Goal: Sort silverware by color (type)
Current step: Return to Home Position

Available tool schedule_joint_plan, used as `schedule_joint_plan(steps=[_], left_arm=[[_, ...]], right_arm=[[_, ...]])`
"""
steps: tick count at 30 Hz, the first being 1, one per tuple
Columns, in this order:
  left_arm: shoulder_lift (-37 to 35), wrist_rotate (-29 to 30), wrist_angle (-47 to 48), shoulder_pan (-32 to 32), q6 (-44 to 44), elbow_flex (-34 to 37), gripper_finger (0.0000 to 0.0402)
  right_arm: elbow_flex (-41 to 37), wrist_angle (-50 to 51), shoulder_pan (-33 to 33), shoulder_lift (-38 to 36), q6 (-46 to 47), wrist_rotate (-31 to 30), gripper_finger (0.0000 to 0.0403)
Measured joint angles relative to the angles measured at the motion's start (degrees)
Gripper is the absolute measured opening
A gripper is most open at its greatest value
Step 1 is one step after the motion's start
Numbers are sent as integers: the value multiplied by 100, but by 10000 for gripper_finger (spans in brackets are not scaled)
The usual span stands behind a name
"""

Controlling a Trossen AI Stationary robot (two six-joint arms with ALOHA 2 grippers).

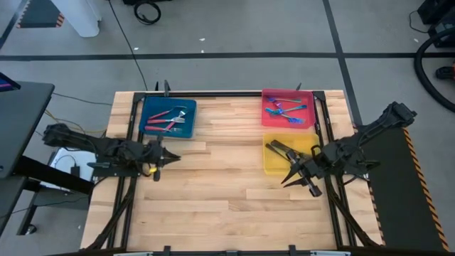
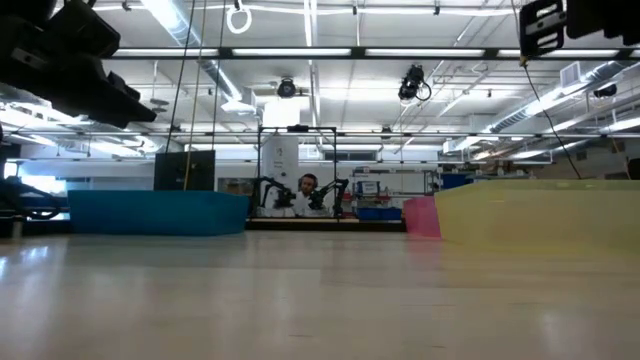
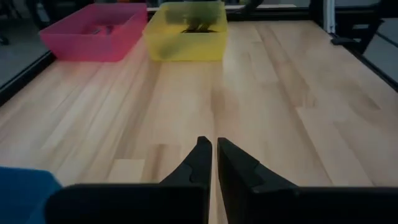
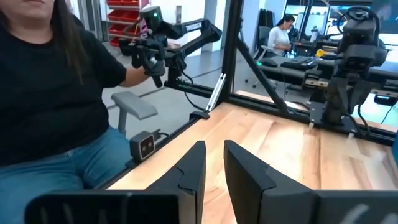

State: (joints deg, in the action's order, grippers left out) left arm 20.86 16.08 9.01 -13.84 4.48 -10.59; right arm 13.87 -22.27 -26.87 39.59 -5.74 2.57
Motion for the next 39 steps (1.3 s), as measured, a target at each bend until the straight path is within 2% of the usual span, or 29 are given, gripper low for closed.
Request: schedule_joint_plan(steps=[8, 19, 24, 27, 34, 39], left_arm=[[2, -149, -474, -249, -372, 344, 27], [3, -366, -456, -447, -383, 359, 27], [4, -375, -456, -508, -537, 359, 27], [4, -375, -454, -508, -566, 359, 27], [11, -373, -430, -502, -519, 359, 27], [13, -370, 31, -497, -348, 355, 27]], right_arm=[[-430, -268, 0, -2, 16, 308, 65], [-762, -561, 0, 1, 6, 801, 65], [-1106, -1021, 0, 0, -28, 892, 65], [-1357, -1389, -1, 4, -40, 897, 65], [-1351, -1362, -2, 15, 100, 850, 65], [-1351, -1066, 0, 13, 647, 113, 65]])
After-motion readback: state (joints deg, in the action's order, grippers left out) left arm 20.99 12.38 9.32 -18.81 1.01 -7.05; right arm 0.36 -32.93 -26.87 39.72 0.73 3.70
